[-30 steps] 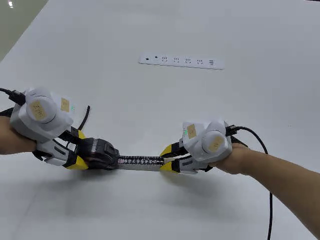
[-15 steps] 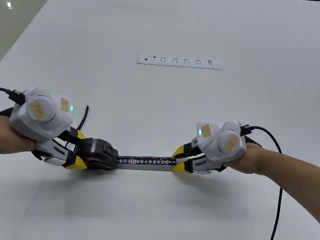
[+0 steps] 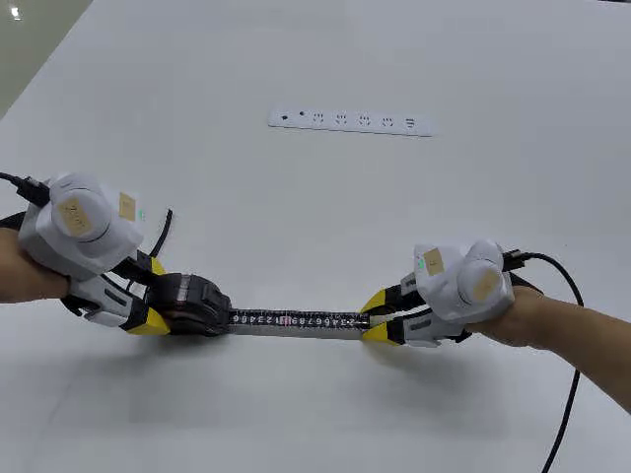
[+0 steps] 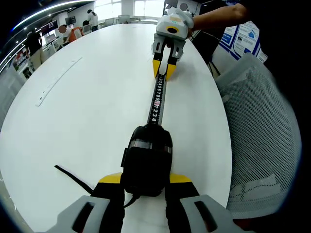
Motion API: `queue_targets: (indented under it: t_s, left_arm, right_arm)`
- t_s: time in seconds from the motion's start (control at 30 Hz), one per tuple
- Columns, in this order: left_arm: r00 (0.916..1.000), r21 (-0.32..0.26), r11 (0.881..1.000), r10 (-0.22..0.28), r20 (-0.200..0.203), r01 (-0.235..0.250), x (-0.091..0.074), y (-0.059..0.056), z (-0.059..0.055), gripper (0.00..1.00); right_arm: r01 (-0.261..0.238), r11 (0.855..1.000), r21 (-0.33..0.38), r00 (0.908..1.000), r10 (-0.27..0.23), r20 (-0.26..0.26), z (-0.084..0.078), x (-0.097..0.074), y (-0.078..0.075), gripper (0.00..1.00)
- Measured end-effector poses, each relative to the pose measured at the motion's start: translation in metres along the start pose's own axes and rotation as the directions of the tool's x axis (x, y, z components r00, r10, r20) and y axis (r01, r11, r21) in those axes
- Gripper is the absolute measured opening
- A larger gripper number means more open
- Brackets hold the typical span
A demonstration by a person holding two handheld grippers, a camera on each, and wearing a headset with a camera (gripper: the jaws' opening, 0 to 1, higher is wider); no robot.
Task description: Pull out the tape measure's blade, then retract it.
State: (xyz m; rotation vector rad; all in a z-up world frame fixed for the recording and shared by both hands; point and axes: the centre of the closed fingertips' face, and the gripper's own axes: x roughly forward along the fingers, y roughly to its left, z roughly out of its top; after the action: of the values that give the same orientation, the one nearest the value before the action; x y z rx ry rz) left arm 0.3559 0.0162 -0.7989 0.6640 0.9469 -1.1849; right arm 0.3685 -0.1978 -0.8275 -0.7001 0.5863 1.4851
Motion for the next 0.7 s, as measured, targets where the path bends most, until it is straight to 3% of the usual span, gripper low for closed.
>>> queue_targets:
  t_s: [0.7]
  left_arm:
    - [0.9999,0.004,1.000,-0.008,-0.010,0.008,0.000,0.001,0.000,0.29]
  right_arm:
    - [0.016,1.000,0.022,0.9988,-0.015,-0.047,-0.034,-0.031,-0.001,0.11]
